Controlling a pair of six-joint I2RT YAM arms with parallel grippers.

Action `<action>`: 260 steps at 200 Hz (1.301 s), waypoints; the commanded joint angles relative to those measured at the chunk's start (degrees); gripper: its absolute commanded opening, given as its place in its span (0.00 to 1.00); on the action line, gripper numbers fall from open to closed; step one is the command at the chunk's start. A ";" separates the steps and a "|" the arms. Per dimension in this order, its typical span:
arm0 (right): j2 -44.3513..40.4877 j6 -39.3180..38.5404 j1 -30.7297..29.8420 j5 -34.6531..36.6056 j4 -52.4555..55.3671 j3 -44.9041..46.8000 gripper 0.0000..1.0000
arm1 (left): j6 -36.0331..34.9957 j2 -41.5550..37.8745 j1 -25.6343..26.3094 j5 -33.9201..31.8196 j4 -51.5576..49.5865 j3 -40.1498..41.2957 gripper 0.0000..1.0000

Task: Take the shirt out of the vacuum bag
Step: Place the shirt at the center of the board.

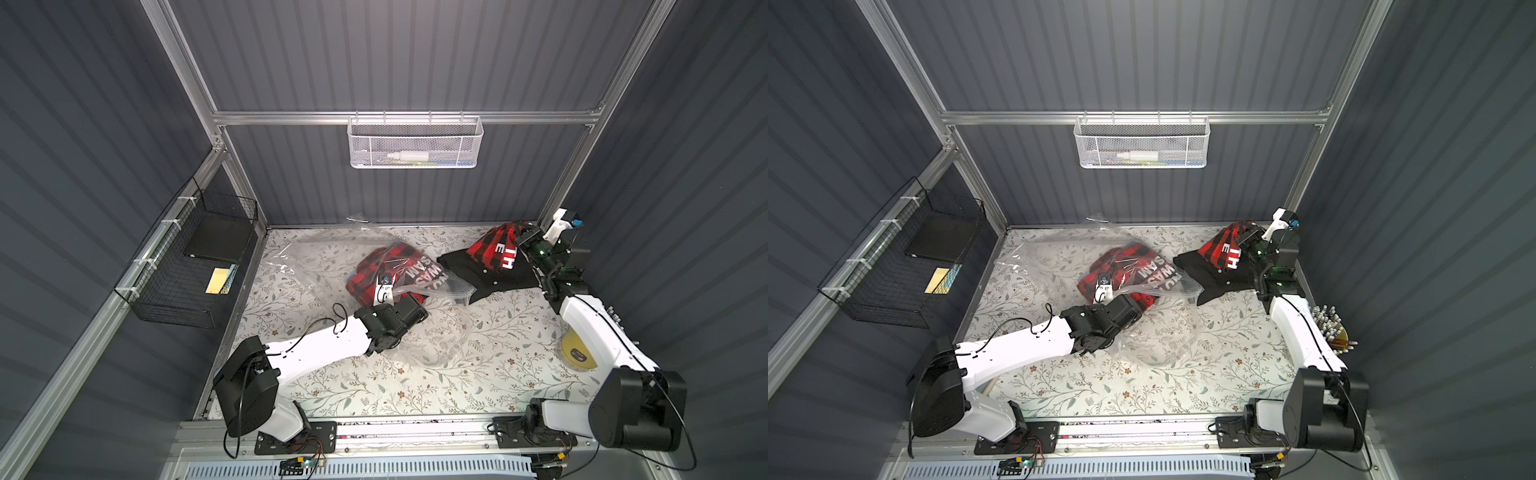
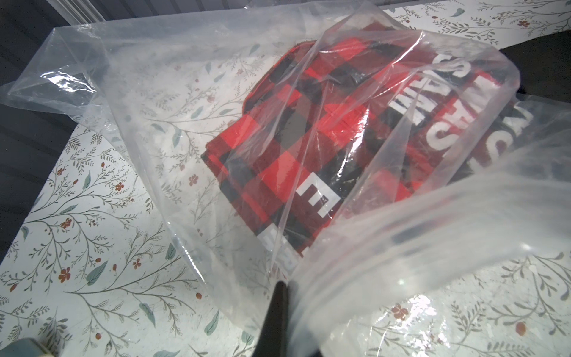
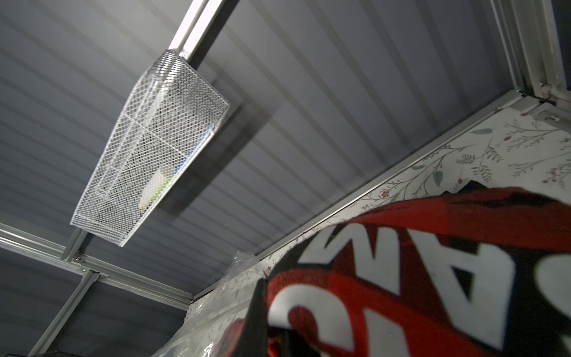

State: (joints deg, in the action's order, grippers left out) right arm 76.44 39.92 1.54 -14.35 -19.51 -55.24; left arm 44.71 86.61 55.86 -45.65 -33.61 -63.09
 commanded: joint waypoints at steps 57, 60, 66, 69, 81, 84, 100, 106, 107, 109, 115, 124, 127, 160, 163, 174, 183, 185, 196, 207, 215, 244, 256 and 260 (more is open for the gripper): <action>11.21 -0.93 0.08 -3.54 -13.22 -2.71 0.00 | 1.50 -2.48 0.18 -1.02 -3.02 1.19 0.00; 11.61 -0.90 0.12 -3.31 -13.33 -2.80 0.00 | 1.52 -2.59 0.19 -1.07 -3.04 1.23 0.00; 12.41 -0.90 0.17 -3.01 -13.72 -2.83 0.00 | 1.60 -2.79 0.16 -1.11 -3.11 1.35 0.00; 12.68 -0.96 0.21 -2.86 -14.06 -2.85 0.00 | 1.61 -2.86 0.19 -1.11 -3.13 1.43 0.00; 13.91 -1.80 0.22 -2.53 -15.29 -2.76 0.00 | 1.83 -3.22 0.17 -1.20 -3.21 1.74 0.00; 14.19 -2.00 0.22 -2.53 -15.54 -2.76 0.00 | 1.88 -3.29 0.18 -1.15 -3.30 1.81 0.00; 15.85 -2.45 0.17 -3.21 -16.73 -3.18 0.00 | 2.11 -3.63 0.18 -1.29 -3.57 2.17 0.00; 16.51 -2.56 0.17 -3.53 -17.09 -3.36 0.00 | 2.26 -3.80 0.14 -1.36 -3.70 2.24 0.00; 16.61 -2.56 0.15 -3.60 -17.12 -3.42 0.00 | 2.24 -3.81 0.13 -1.37 -3.72 2.26 0.00; 16.80 -2.57 0.20 -3.72 -17.18 -3.50 0.00 | 2.30 -3.84 0.13 -1.37 -3.81 2.24 0.00; 17.40 -2.85 0.17 -3.83 -17.44 -3.72 0.00 | 2.38 -3.95 0.16 -1.45 -3.90 2.27 0.00; 18.17 -3.10 0.21 -3.70 -17.79 -3.98 0.00 | 2.40 -4.09 0.14 -1.54 -4.08 2.24 0.00; 18.27 -3.22 0.20 -3.50 -17.86 -3.99 0.00 | 2.44 -4.11 0.13 -1.54 -4.10 2.24 0.00; 18.95 -3.84 0.17 -3.01 -19.46 -4.67 0.00 | 2.53 -4.58 0.14 -1.81 -4.36 2.53 0.00; 18.92 -3.99 0.19 -3.05 -19.59 -4.76 0.00 | 2.57 -4.60 0.15 -1.81 -4.36 2.57 0.00; 19.07 -4.41 0.19 -3.16 -19.60 -5.21 0.00 | 2.58 -4.58 0.20 -1.90 -4.32 2.62 0.00; 19.38 -4.56 0.14 -3.35 -19.45 -5.41 0.00 | 2.66 -4.47 0.16 -1.82 -4.28 2.69 0.00; 19.50 -4.60 0.13 -3.39 -19.32 -5.54 0.00 | 2.66 -4.42 0.14 -1.82 -4.28 2.71 0.00; 20.24 -4.84 0.15 -3.91 -18.77 -5.54 0.00 | 2.75 -4.32 0.14 -1.81 -4.19 2.69 0.00; 21.03 -4.84 0.10 -4.35 -18.62 -4.83 0.00 | 2.84 -4.22 0.13 -1.73 -4.11 2.71 0.00; 21.56 -4.70 0.13 -4.57 -19.32 -3.75 0.00 | 2.84 -4.25 0.14 -1.72 -4.02 2.77 0.00; 23.80 -3.60 0.22 -2.92 -23.27 1.09 0.00 | 2.63 -4.21 0.15 -1.61 -3.92 2.82 0.00; 24.59 -3.37 0.19 -1.91 -24.74 3.21 0.00 | 2.49 -4.24 0.15 -1.64 -4.01 2.83 0.00; 24.73 -3.35 0.21 -1.53 -25.27 3.92 0.00 | 2.49 -4.28 0.13 -1.71 -4.03 2.88 0.00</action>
State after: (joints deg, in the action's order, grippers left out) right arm 99.81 36.45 1.56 -17.39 -39.40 -54.96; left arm 46.39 84.14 55.86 -45.89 -35.07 -61.34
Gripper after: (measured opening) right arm 0.071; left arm 0.047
